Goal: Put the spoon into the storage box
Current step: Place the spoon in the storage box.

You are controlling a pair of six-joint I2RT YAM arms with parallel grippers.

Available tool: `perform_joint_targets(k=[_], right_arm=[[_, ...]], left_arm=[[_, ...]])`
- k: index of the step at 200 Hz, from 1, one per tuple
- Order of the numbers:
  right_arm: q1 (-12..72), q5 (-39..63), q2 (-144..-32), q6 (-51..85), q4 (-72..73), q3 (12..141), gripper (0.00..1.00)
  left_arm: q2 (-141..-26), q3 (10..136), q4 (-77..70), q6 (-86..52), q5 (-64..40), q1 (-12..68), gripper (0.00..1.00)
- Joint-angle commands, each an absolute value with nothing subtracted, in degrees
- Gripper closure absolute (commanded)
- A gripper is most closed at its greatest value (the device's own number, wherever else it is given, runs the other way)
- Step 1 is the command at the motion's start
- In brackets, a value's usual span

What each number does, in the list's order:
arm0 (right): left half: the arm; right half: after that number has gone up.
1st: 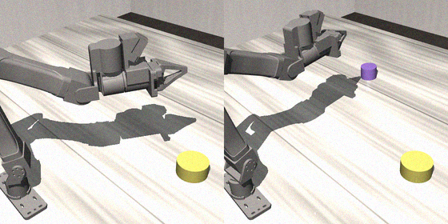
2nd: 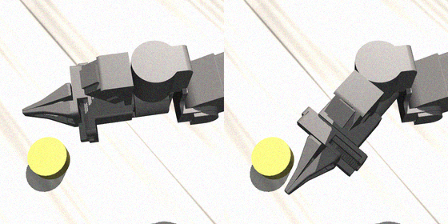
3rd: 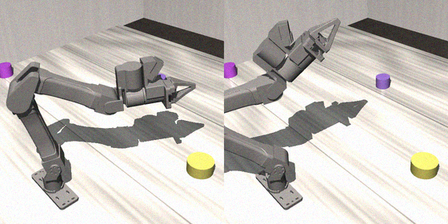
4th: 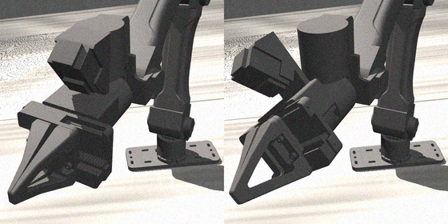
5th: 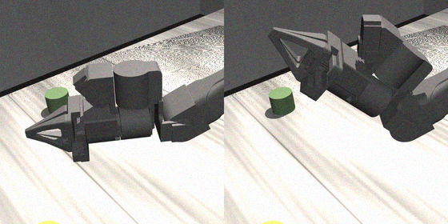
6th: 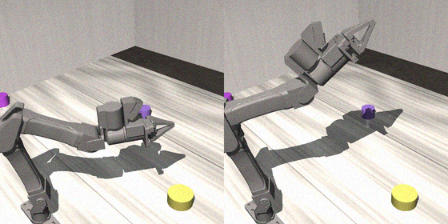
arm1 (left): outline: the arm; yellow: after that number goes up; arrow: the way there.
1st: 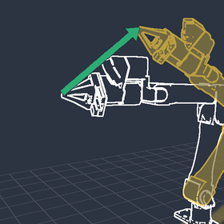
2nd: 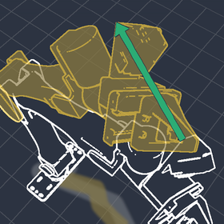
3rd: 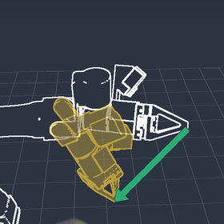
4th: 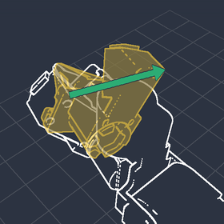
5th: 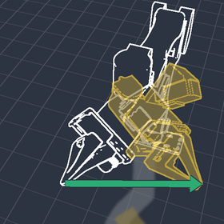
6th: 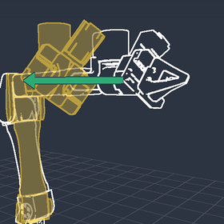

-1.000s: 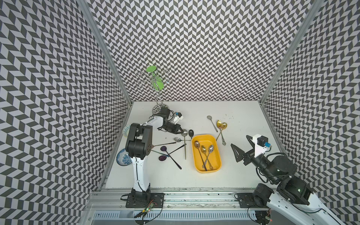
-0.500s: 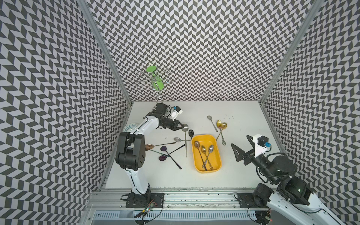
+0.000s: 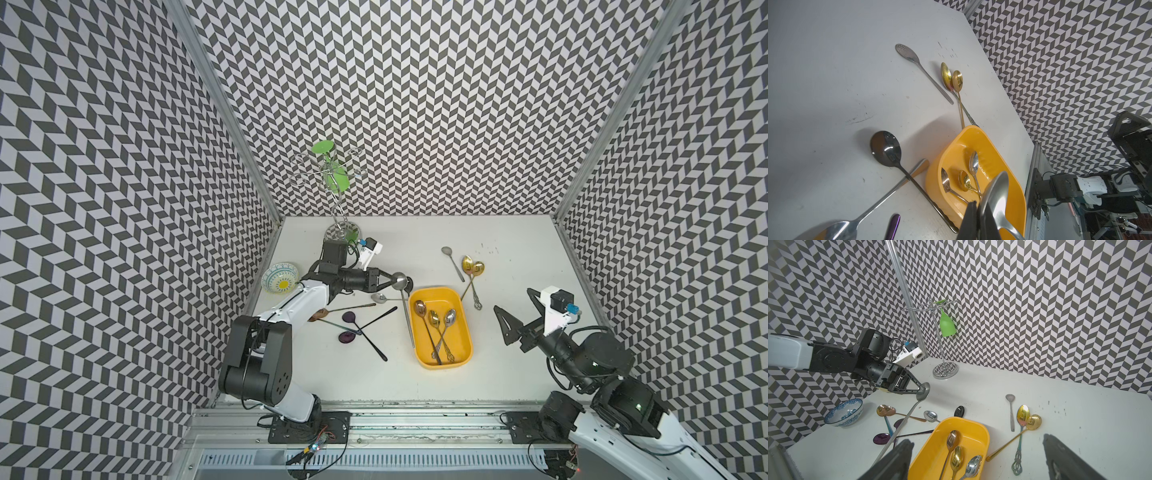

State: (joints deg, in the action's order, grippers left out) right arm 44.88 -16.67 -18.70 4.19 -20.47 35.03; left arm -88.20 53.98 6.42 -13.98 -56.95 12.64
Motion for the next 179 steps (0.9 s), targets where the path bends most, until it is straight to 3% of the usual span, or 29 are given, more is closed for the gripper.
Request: perform_joint_targets(k=[1, 179], right_arm=[[44.9, -16.7, -18.2, 4.5, -17.6, 34.8, 0.01], [44.9, -17.4, -17.4, 4.6, -17.0, 34.4, 0.01]], left_arm=[[-85.8, 52.4, -2.6, -20.5, -58.9, 13.6, 1.00], [-95.2, 53.4, -3.1, -24.2, -51.8, 21.5, 1.00]])
